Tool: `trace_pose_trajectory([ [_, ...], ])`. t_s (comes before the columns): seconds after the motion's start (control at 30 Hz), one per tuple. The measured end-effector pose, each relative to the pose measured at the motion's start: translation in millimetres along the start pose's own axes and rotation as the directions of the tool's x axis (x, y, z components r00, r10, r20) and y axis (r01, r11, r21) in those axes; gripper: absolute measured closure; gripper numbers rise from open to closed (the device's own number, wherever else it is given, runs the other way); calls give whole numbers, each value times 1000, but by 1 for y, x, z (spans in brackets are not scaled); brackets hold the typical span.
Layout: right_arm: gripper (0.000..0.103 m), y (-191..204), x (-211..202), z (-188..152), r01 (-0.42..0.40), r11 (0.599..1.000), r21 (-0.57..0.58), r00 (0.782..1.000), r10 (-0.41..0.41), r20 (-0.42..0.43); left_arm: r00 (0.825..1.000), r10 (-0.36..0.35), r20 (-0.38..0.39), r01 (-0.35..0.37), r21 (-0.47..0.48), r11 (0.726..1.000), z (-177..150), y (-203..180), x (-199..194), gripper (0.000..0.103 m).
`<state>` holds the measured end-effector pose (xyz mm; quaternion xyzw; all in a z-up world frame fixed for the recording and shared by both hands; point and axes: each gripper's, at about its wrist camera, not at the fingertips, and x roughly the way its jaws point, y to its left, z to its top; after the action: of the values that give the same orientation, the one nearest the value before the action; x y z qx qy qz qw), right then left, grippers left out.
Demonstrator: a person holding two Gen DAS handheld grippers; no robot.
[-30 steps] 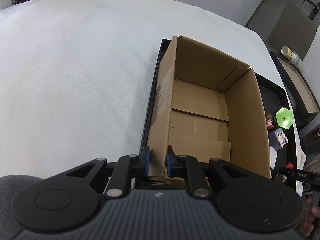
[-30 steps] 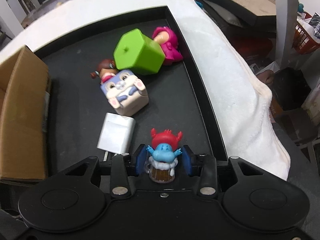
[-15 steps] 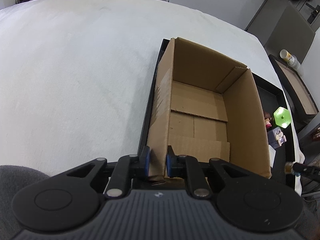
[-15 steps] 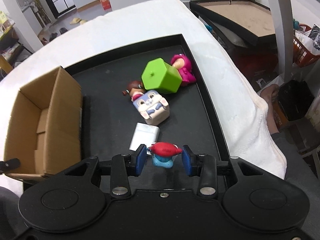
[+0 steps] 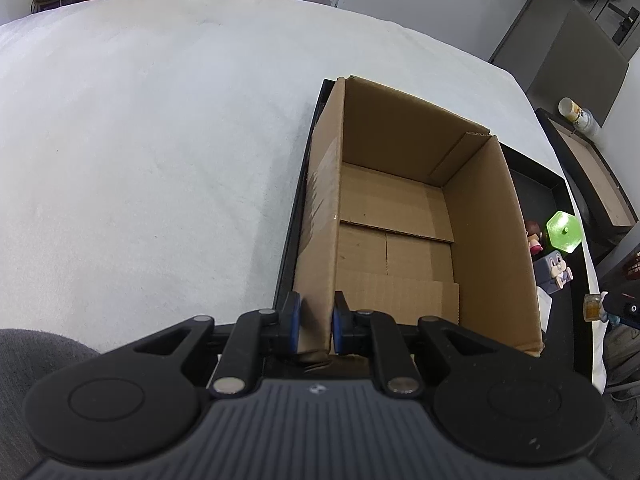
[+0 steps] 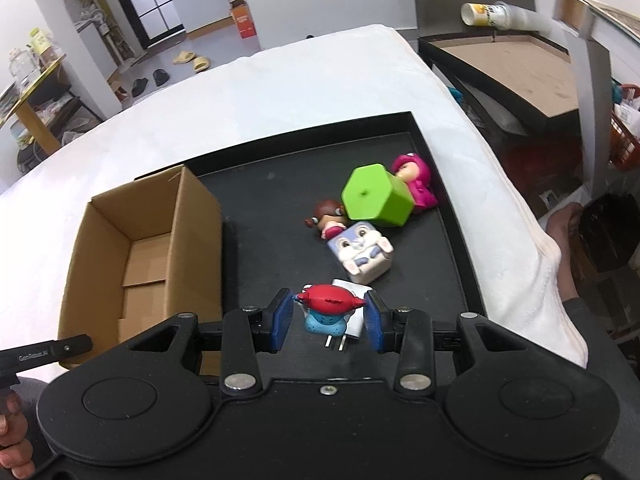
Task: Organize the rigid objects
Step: 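Carry the figure with the right gripper over the cardboard box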
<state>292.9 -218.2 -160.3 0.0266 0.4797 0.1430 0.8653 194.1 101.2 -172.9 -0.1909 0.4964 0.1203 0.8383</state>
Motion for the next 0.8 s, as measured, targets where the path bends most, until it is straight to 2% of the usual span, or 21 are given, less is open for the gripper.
trace_pose_trajectory([
  [0.43,65,40,0,8,-28,998,-51,1000,28,8,1000,-11,-1,11,2,1000,-1,4,-1,88],
  [0.8,65,74,12,18,-16,993,-114,1000,18,12,1000,-31,-2,31,10,999,-1,5,0,88],
])
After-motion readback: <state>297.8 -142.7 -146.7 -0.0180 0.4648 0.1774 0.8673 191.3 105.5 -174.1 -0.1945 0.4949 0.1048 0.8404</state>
